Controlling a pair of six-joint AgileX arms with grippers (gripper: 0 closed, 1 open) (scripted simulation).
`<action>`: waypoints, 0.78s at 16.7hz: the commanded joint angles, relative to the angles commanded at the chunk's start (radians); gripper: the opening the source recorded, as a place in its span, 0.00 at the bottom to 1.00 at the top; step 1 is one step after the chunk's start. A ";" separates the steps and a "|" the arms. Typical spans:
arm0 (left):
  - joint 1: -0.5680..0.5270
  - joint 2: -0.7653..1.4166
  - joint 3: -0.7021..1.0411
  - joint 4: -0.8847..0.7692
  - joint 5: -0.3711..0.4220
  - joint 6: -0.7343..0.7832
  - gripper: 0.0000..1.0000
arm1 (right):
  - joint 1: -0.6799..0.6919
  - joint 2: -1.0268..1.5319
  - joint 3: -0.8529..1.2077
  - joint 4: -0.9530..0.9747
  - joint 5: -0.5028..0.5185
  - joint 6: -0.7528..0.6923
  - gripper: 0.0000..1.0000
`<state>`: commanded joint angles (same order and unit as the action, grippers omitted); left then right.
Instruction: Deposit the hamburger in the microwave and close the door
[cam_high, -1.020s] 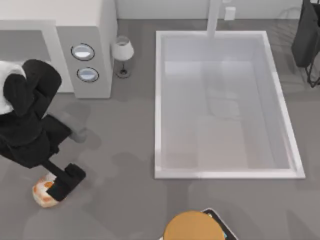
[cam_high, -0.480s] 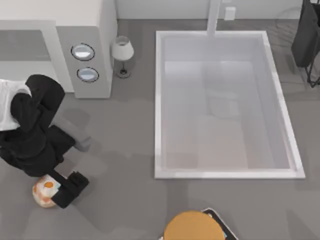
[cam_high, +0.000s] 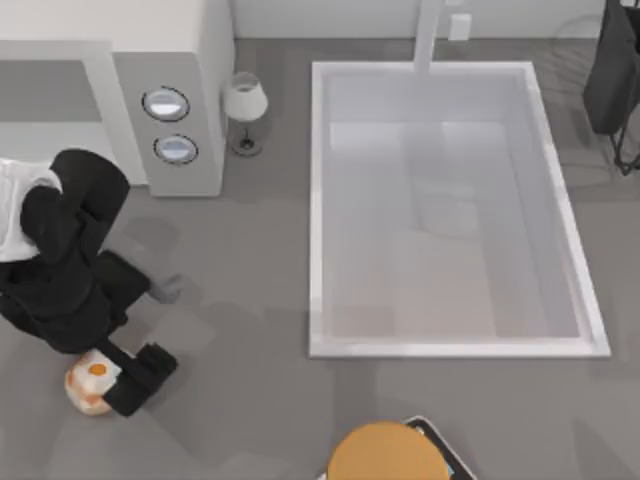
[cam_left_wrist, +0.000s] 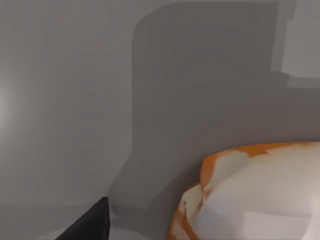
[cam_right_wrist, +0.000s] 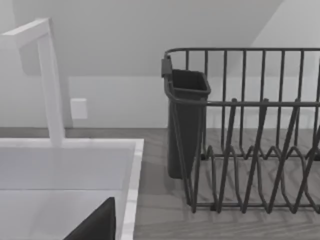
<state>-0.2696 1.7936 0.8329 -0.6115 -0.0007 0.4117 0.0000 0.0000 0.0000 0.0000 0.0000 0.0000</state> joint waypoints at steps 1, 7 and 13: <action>0.000 0.000 0.000 0.000 0.000 0.000 0.40 | 0.000 0.000 0.000 0.000 0.000 0.000 1.00; 0.000 0.000 0.000 0.000 0.000 0.000 0.00 | 0.000 0.000 0.000 0.000 0.000 0.000 1.00; 0.000 0.000 0.000 0.000 0.000 0.000 0.00 | 0.000 0.000 0.000 0.000 0.000 0.000 1.00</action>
<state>-0.2696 1.7936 0.8329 -0.6115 -0.0007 0.4117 0.0000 0.0000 0.0000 0.0000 0.0000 0.0000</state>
